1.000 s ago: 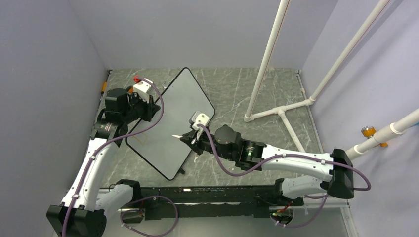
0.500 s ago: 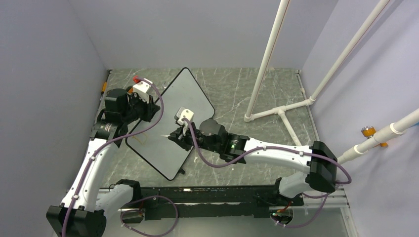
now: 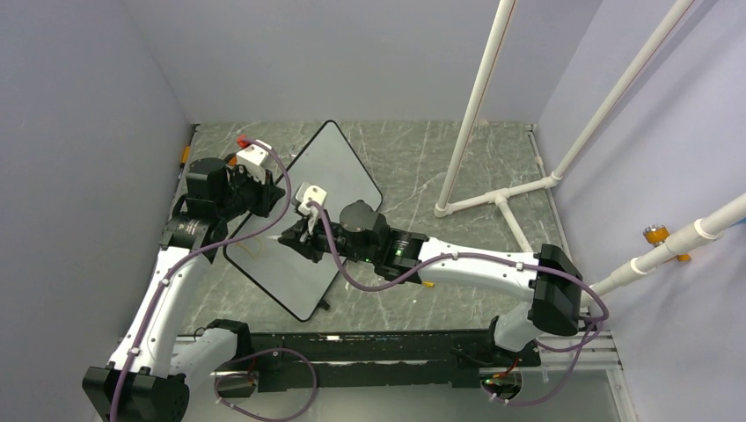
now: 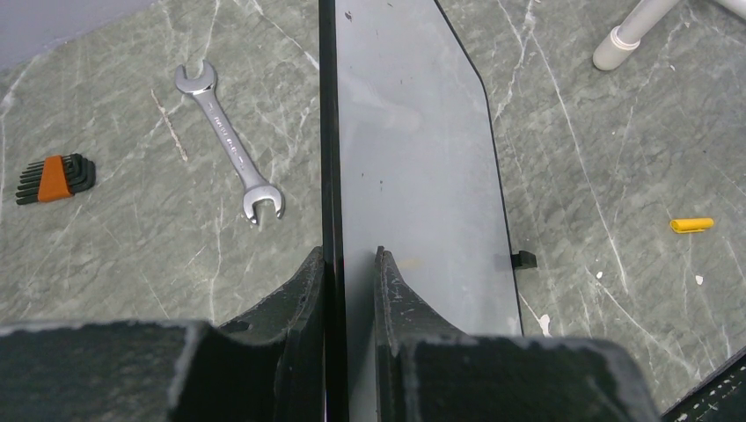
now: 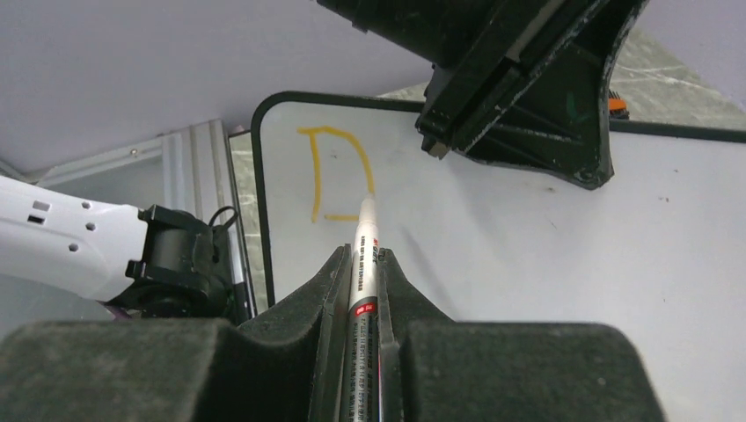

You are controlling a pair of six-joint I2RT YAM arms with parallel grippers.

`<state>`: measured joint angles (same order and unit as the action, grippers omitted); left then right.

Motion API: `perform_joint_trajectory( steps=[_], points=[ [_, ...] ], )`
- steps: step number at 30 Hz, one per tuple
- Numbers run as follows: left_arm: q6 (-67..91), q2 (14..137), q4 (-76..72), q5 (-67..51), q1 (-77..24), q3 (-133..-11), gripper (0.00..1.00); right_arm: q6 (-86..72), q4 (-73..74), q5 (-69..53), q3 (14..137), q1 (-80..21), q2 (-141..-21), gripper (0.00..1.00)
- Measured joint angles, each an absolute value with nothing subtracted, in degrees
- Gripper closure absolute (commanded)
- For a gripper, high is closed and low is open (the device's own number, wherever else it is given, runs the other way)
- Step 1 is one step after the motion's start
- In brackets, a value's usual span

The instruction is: Write a sentence on the whiteboard

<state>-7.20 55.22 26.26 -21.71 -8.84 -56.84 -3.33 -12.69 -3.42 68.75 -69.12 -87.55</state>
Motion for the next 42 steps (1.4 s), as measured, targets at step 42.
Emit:
perform_joint_trajectory(
  steps=[42],
  points=[
    [-6.4, 54.9, 27.2, -20.2, -8.8, -56.8, 1.0, -5.5, -14.3, 0.1, 68.9, -69.2, -92.3, 1.0]
  ],
)
